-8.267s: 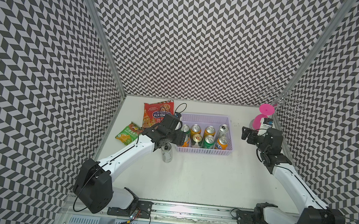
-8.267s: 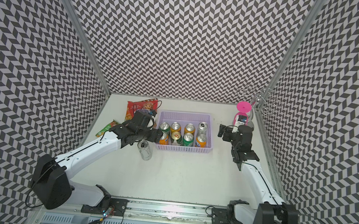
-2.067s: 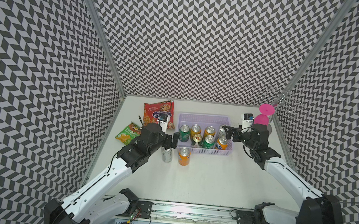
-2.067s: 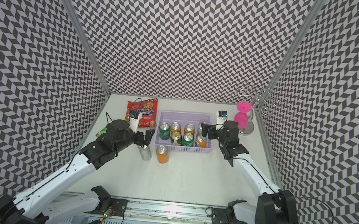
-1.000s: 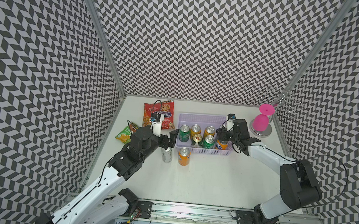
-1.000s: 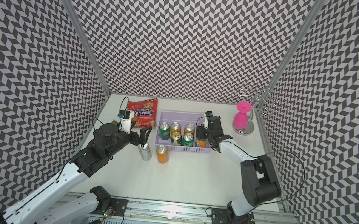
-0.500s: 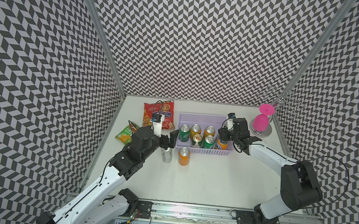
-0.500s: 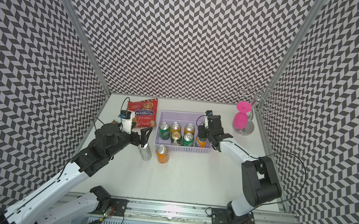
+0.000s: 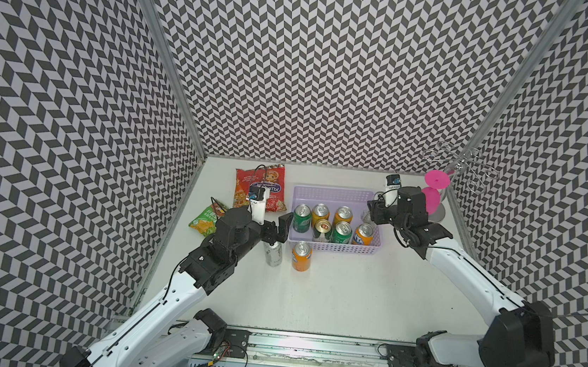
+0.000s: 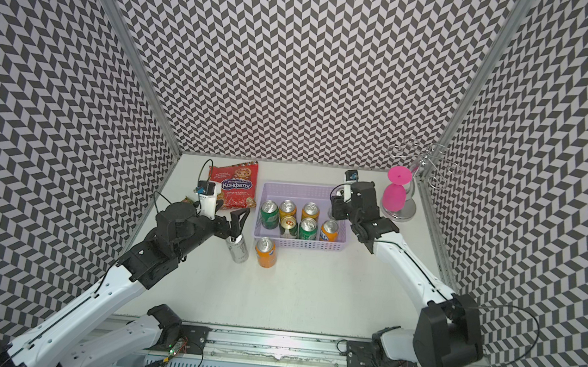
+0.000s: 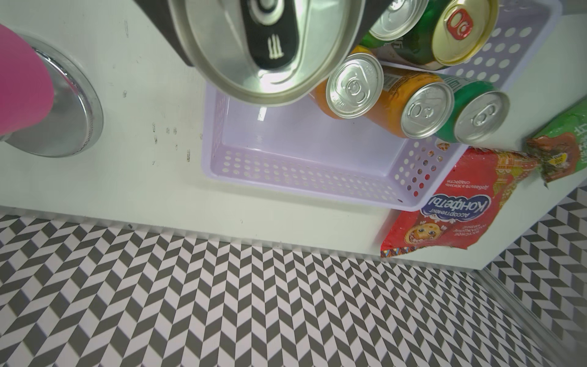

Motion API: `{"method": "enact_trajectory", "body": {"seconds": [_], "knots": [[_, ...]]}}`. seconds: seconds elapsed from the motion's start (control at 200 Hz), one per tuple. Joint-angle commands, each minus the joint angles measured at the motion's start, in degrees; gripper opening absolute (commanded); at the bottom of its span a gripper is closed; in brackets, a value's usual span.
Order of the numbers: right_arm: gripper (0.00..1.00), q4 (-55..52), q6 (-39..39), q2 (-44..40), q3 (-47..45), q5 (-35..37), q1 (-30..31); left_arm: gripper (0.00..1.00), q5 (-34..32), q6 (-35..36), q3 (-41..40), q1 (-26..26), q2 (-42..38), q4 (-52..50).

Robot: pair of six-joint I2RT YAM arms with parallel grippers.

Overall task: Take out the drinks from the basket
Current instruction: Pick up the drink from the basket, then place the drink at the center of the board.

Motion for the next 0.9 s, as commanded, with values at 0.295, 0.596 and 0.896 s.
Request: {"method": "enact_trajectory", "body": {"seconds": [0.295, 0.596, 0.896], "knots": [[0.45, -4.4, -0.3, -12.6, 8.6, 1.7, 7.6, 0.99, 0.5, 0.3, 1.0, 0.4, -0.2, 0.1], [0.45, -6.9, 1.8, -15.6, 6.9, 4.3, 21.4, 0.99, 0.2, 0.5, 0.9, 0.4, -0.1, 0.0], [0.45, -4.6, 4.2, -16.1, 0.7, 10.2, 31.5, 0.99, -1.5, 0.7, 0.9, 0.4, -0.2, -0.4]]}}
